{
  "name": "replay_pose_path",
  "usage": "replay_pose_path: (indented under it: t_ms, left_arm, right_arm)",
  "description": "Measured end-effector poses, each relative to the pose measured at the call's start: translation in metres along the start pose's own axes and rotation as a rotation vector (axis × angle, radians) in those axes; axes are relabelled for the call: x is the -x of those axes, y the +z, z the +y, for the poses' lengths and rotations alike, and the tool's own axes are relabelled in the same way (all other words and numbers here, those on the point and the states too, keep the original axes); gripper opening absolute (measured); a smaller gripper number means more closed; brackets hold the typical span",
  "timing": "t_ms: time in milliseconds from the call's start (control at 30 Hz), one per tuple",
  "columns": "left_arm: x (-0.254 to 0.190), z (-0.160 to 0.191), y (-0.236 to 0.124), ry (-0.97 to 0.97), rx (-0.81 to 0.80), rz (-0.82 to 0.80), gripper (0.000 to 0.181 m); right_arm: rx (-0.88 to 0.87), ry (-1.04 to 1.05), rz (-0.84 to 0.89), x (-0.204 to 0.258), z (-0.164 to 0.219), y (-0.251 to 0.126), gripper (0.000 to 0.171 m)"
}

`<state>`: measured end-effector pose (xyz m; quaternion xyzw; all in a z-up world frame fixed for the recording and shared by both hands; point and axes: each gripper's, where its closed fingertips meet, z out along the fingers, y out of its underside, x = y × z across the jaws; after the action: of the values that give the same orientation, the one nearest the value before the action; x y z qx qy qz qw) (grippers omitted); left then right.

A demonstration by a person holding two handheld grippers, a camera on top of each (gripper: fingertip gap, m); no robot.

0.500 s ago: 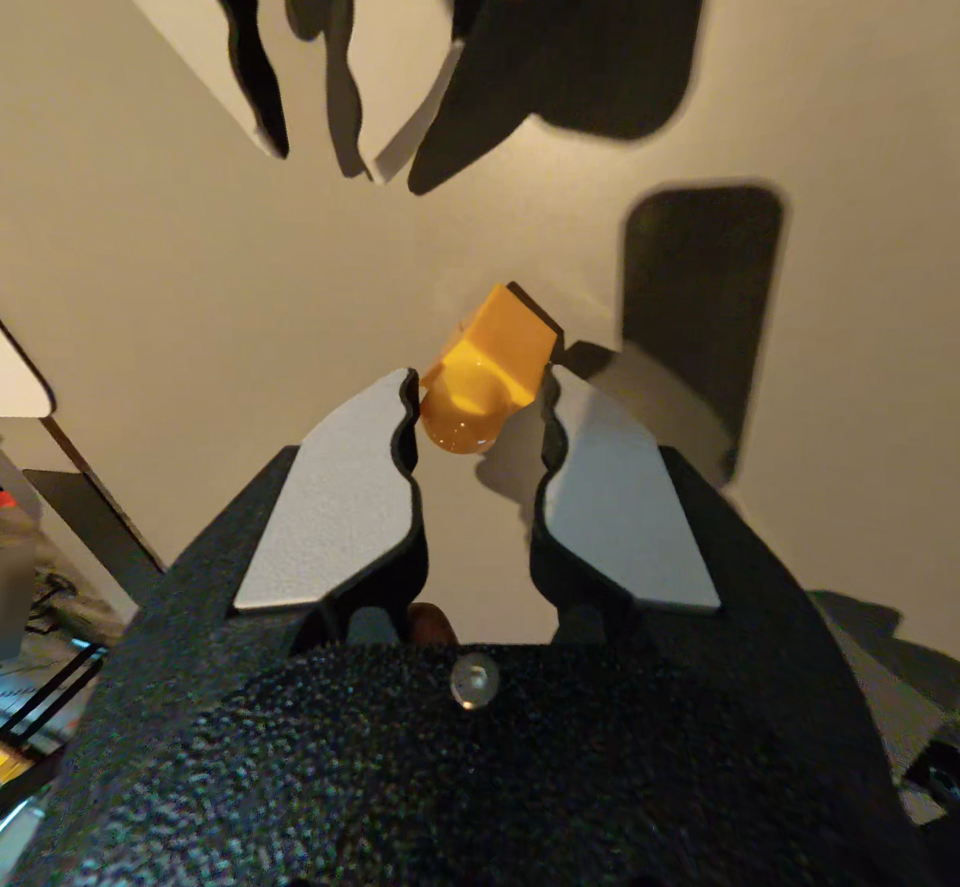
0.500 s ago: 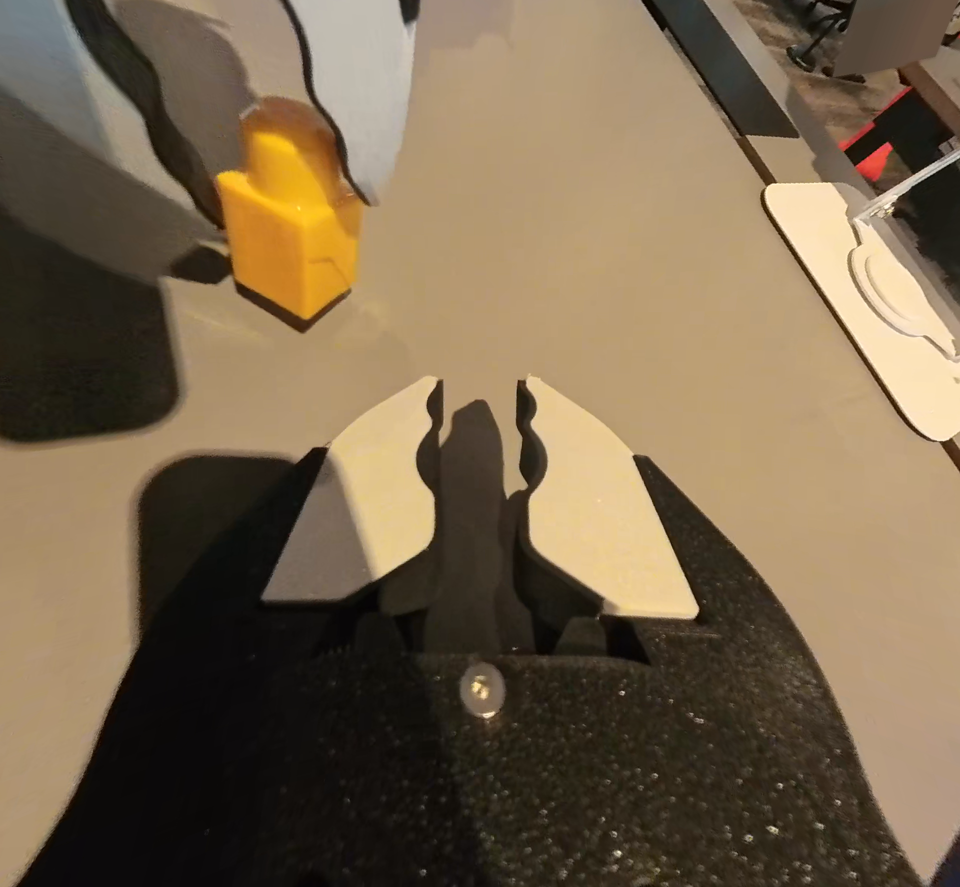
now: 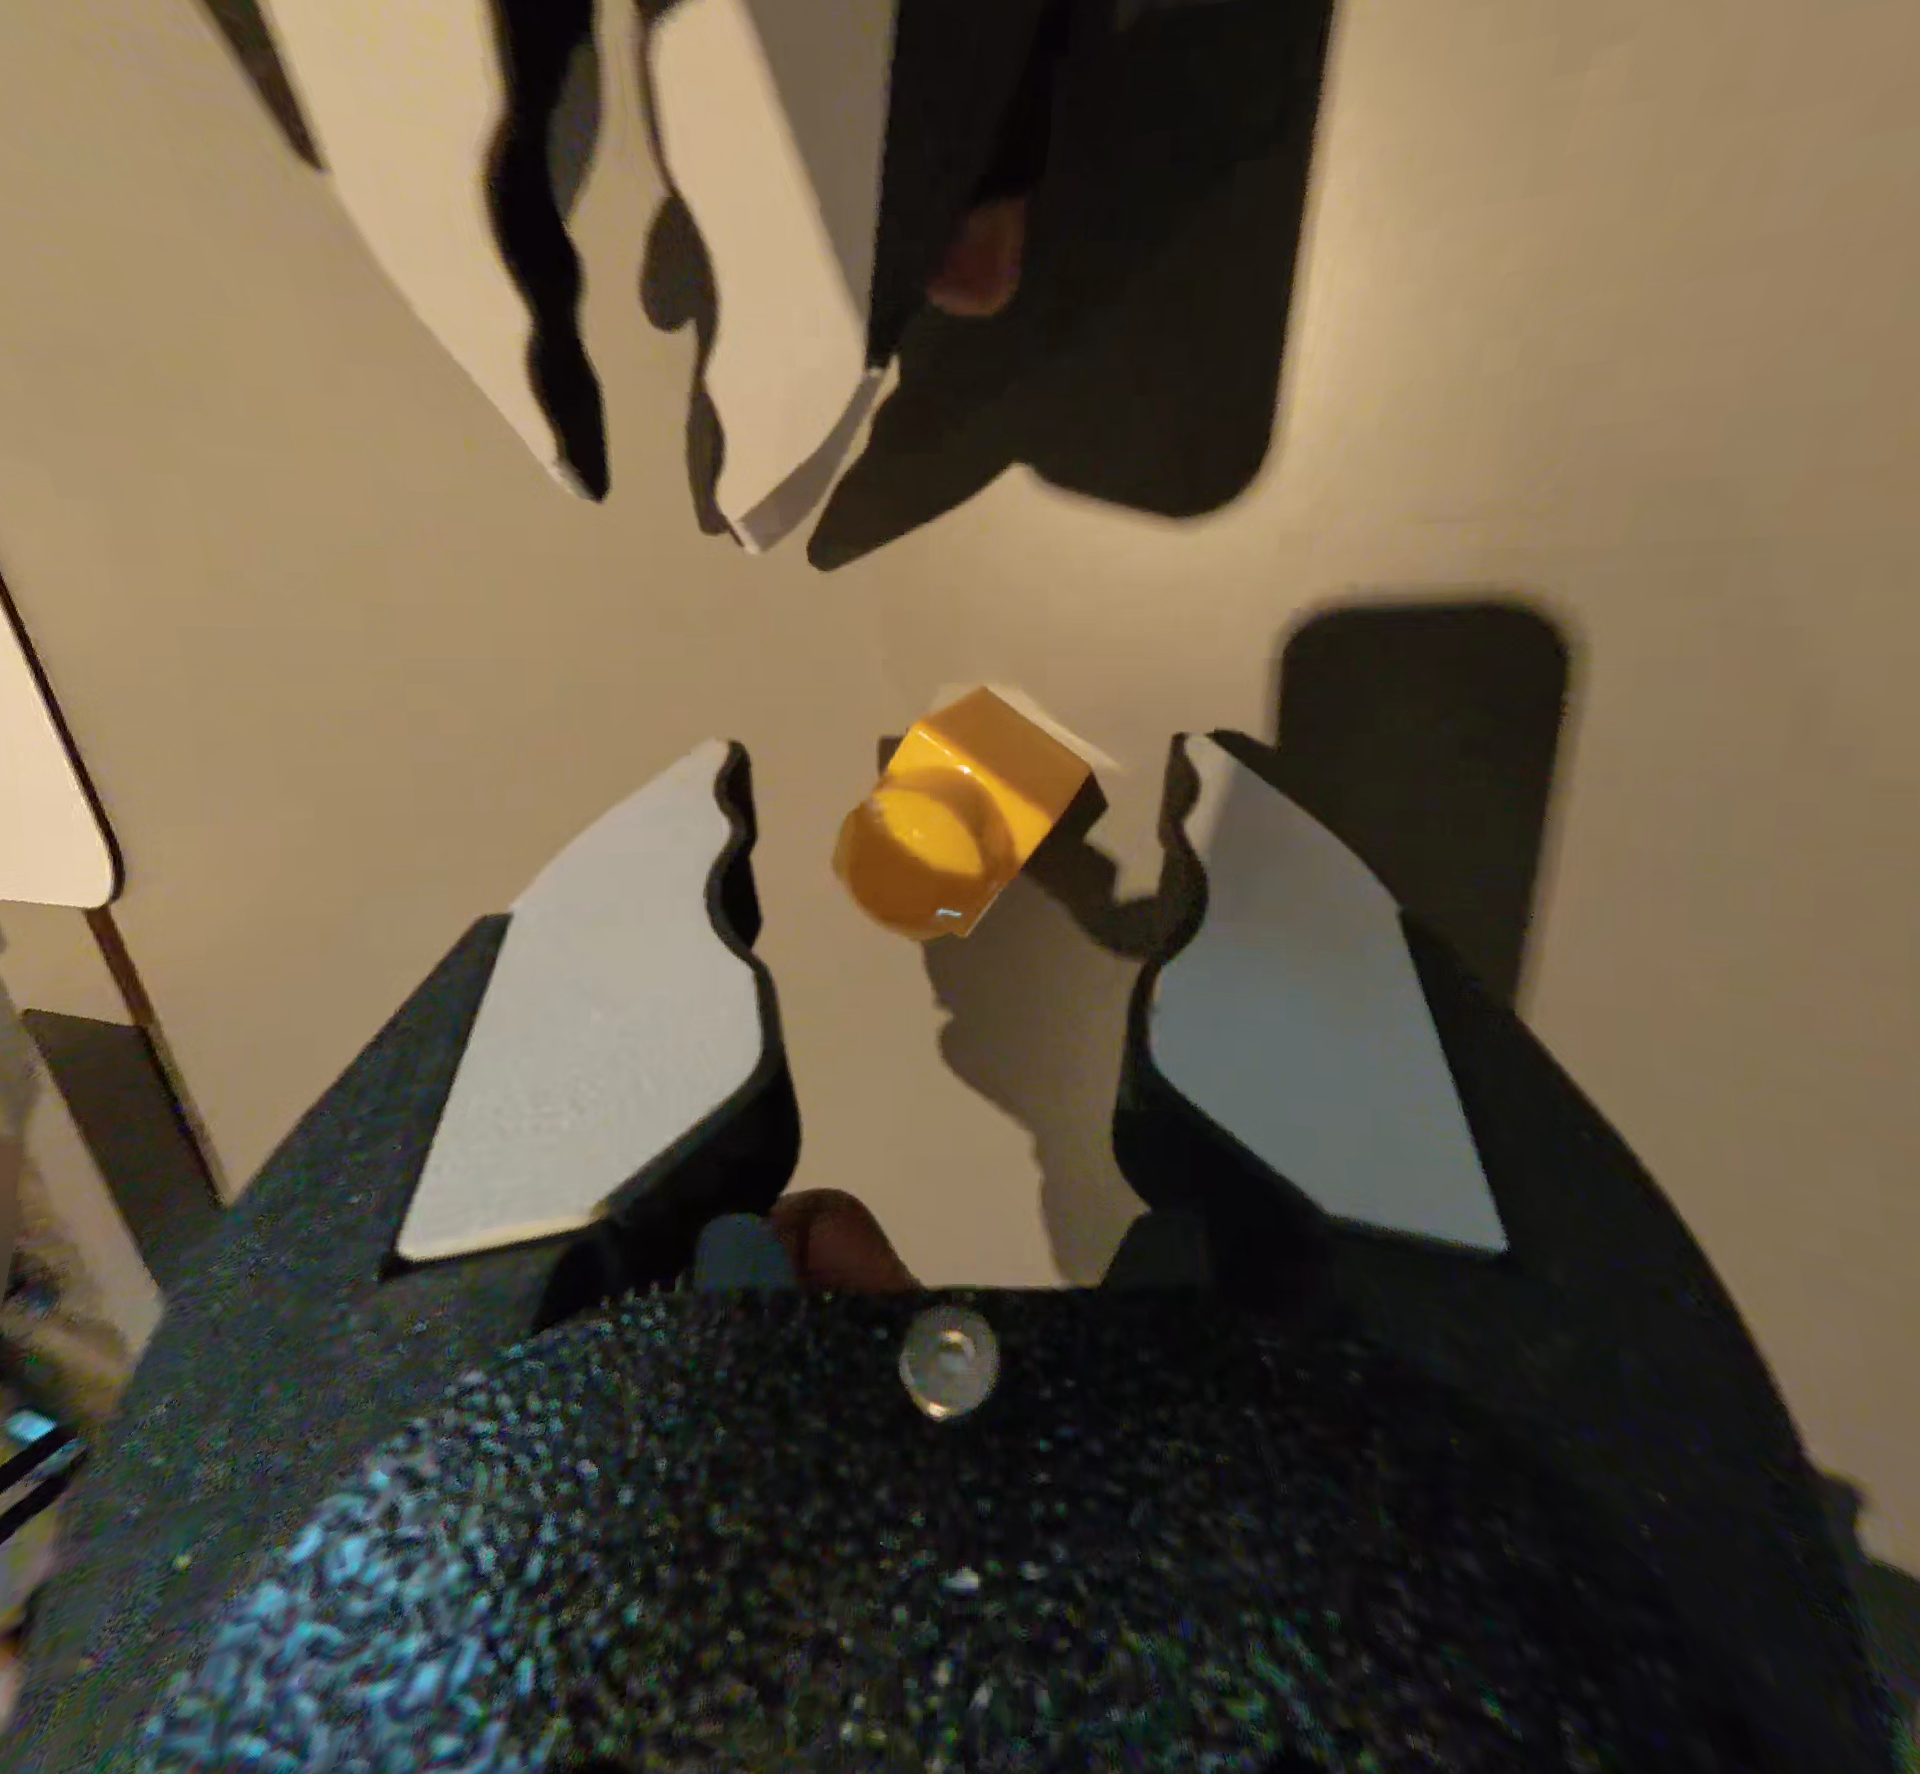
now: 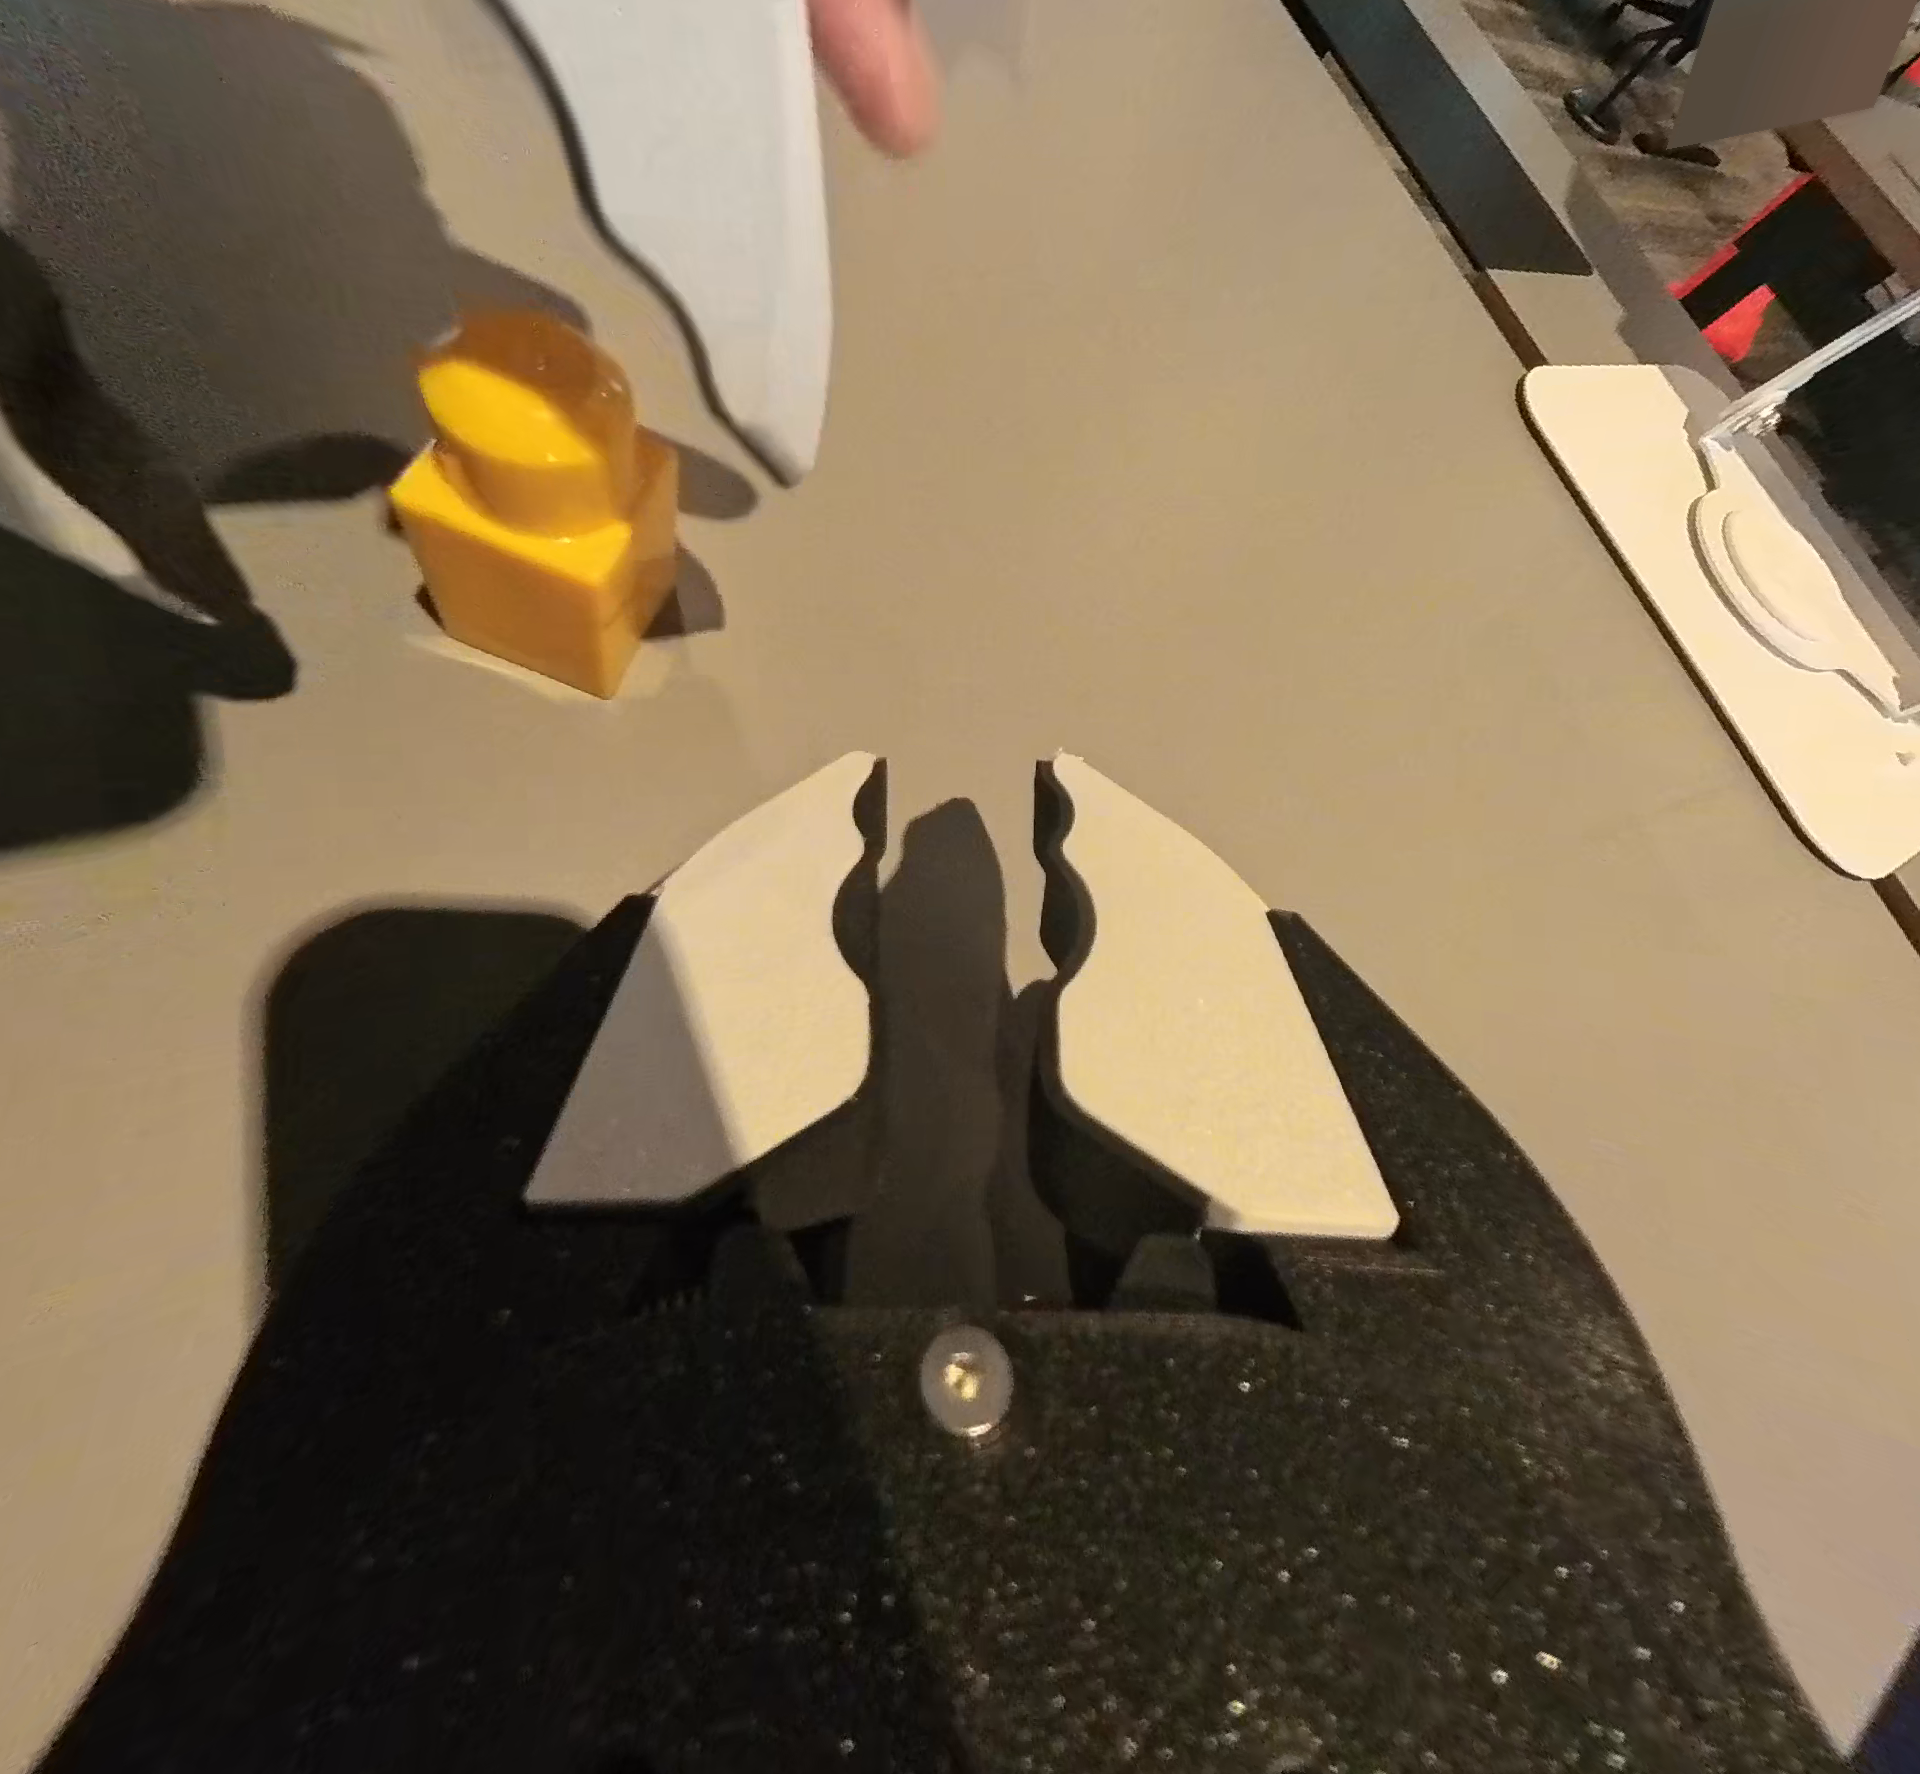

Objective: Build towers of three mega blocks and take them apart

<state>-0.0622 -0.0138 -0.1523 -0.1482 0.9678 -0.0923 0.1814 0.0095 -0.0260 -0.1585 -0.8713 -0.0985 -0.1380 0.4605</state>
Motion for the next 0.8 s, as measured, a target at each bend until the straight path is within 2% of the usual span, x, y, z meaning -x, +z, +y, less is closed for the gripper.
replay_pose_path:
  t_ms: [167, 300, 367, 433, 533, 600, 667, 800]
  left_arm:
    - [0.015, -0.003, -0.035, -0.195, -0.287, 0.002, 0.081]
    - [0.049, 0.041, -0.077, -0.38, -0.418, -0.112, 0.08]
    - [0.069, 0.084, -0.102, -0.472, -0.414, -0.211, 0.077]
    - [0.091, 0.141, -0.129, -0.566, -0.351, -0.348, 0.074]
    - [0.117, 0.249, -0.172, -0.765, -0.204, -0.55, 0.071]
    - [0.119, 0.32, -0.188, -0.89, -0.091, -0.609, 0.072]
    - [0.115, 0.375, -0.187, -1.009, -0.024, -0.59, 0.072]
    - [0.103, 0.448, -0.149, -1.121, 0.145, -0.514, 0.072]
  right_arm:
    - [-0.004, 0.005, -0.005, 0.0, 0.0, 0.0, 0.027]
    - [-0.003, 0.0, -0.003, 0.0, 0.0, -0.001, 0.027]
    - [-0.003, 0.0, -0.001, 0.0, 0.0, 0.0, 0.027]
    - [-0.003, 0.002, 0.001, 0.0, 0.0, -0.001, 0.027]
    - [-0.003, 0.004, 0.002, 0.0, 0.0, 0.0, 0.027]
    - [-0.001, 0.006, 0.002, -0.001, 0.0, 0.0, 0.027]
    - [0.003, 0.008, 0.003, -0.001, 0.0, 0.001, 0.027]
    - [0.02, 0.011, 0.011, -0.002, 0.002, 0.003, 0.027]
